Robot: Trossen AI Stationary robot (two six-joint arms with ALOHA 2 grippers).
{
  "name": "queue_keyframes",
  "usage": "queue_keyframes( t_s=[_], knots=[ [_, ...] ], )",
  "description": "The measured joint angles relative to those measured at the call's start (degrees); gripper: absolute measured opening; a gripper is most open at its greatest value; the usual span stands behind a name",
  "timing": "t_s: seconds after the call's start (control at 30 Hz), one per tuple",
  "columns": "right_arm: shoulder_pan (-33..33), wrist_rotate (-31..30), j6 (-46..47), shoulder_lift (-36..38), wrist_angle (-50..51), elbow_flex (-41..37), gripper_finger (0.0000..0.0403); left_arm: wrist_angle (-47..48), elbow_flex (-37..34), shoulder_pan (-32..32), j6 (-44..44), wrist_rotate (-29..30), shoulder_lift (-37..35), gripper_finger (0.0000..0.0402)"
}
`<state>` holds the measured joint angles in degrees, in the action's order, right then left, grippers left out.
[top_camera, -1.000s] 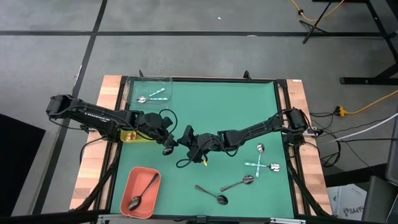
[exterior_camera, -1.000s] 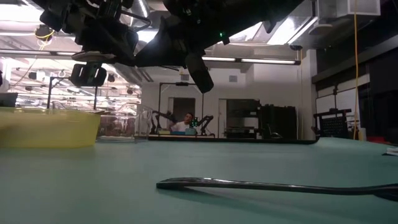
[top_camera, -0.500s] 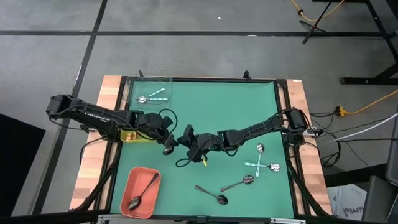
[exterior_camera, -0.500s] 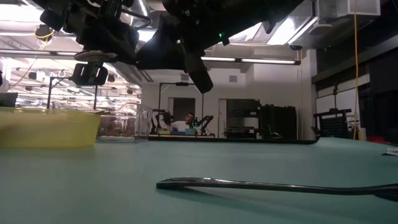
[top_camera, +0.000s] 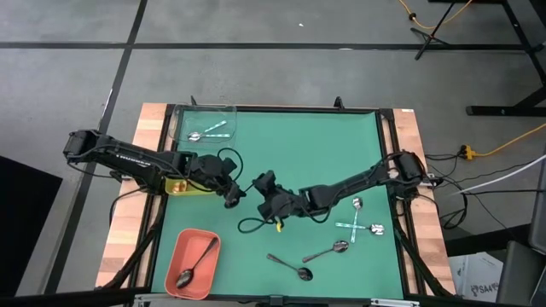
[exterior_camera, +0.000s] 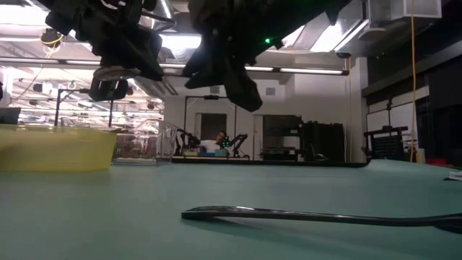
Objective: Sort silverware by color (type)
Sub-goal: Put the black spoon into the orange bin
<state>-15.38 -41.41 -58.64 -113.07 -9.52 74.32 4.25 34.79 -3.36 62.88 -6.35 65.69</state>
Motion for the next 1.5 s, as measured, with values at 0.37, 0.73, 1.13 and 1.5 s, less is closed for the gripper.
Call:
queue_keyframes(
  t_s=[0.37, 0.73, 1.13, 1.5],
  knots=[
    [-0.4, -3.1, 5.1, 3.9, 9.1, -0.1, 0.0104, 5.5, 0.0, 0.1, -1.9, 1.8, -3.0, 0.0003],
    [1.6, -2.8, 12.9, 11.0, 22.6, 0.0, 0.0104, 15.2, 0.0, -4.7, 7.7, 2.0, -11.7, 0.0003],
    [11.3, 11.9, 22.8, 12.7, 35.9, -0.1, 0.0104, 16.1, 0.0, -29.3, 35.0, 12.3, -12.3, 0.0003],
    [15.6, 17.0, 23.1, 12.7, 36.1, -0.1, 0.0104, 15.4, 0.0, -45.8, 51.9, 16.5, -8.2, 0.0003]
  ],
)
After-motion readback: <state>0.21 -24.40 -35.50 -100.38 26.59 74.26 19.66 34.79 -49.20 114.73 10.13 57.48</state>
